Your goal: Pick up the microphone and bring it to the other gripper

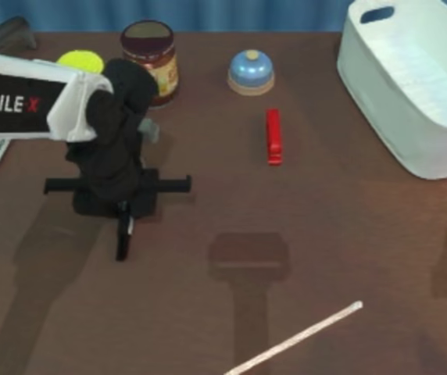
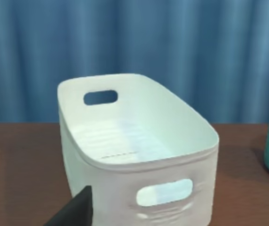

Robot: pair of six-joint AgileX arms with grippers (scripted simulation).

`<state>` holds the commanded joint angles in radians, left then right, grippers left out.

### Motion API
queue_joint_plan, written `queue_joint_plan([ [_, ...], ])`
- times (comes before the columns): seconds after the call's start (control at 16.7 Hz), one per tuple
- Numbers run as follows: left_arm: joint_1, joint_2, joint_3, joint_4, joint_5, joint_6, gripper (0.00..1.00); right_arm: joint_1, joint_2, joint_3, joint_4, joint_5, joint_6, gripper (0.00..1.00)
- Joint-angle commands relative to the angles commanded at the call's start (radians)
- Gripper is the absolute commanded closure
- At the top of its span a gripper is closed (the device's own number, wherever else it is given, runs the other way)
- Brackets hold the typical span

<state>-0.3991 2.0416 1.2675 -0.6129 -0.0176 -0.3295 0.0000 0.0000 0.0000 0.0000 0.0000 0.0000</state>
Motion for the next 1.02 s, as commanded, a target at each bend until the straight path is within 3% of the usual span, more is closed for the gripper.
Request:
queue_joint_plan([
  [0.24, 0.005, -0.041, -0.051, 0.223, 0.080, 0.055, 1.00, 0.000, 0.000, 0.000, 0.000, 0.000, 0.000, 0.00],
  [0.78, 0.030, -0.221, -0.290, 1.083, 0.345, 0.246, 1.00, 0.000, 0.000, 0.000, 0.000, 0.000, 0.000, 0.00],
  [1.02, 0.042, -0.318, -0.369, 1.332, 0.435, 0.318, 1.00, 0.000, 0.000, 0.000, 0.000, 0.000, 0.000, 0.00],
])
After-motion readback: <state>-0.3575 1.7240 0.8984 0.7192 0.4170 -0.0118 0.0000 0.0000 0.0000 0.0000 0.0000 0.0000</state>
